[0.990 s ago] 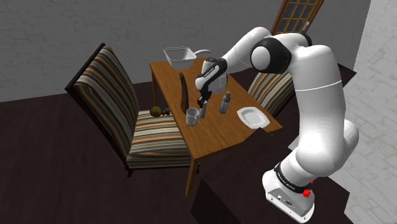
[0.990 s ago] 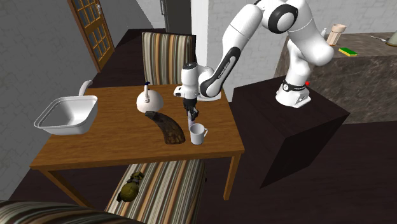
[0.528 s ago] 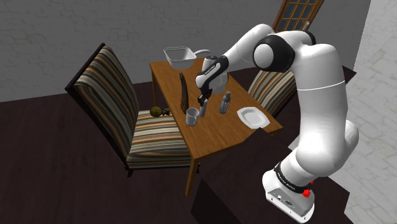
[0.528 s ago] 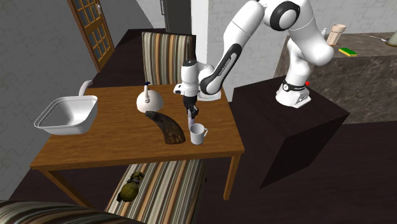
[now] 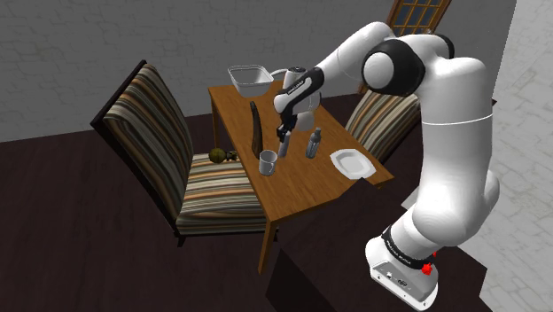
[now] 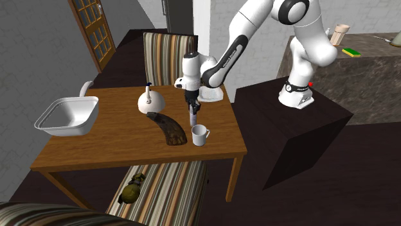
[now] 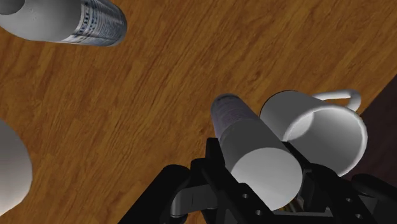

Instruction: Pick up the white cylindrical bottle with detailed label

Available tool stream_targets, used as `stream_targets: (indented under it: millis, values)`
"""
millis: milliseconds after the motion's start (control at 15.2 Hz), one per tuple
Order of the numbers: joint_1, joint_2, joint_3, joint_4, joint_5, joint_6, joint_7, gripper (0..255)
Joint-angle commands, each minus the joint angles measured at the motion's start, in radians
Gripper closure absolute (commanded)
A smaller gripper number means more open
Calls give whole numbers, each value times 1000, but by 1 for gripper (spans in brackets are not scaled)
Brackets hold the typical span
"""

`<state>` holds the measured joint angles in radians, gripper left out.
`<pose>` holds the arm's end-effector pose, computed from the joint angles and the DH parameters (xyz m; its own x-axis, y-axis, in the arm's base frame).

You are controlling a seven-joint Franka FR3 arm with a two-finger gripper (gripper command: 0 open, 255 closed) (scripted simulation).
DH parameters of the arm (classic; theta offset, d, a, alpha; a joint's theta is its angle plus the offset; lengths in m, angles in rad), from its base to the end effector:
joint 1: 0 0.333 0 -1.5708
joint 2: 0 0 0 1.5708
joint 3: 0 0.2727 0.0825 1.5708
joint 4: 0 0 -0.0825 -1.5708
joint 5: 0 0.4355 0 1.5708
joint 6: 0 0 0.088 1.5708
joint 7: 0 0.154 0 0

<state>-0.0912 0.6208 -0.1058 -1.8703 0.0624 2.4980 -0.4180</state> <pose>0.6321 -0.1290 0.0590 0.9818 0.1901 0.0011 0.1900 -0.9814 0.0262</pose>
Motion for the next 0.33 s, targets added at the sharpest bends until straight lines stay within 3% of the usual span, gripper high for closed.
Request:
stream_targets:
  millis: [0, 264]
  values:
    - [2, -23, -2, -5, -3, -18, 1, 255]
    - [4, -45, -5, -8, -5, -37, 3, 255]
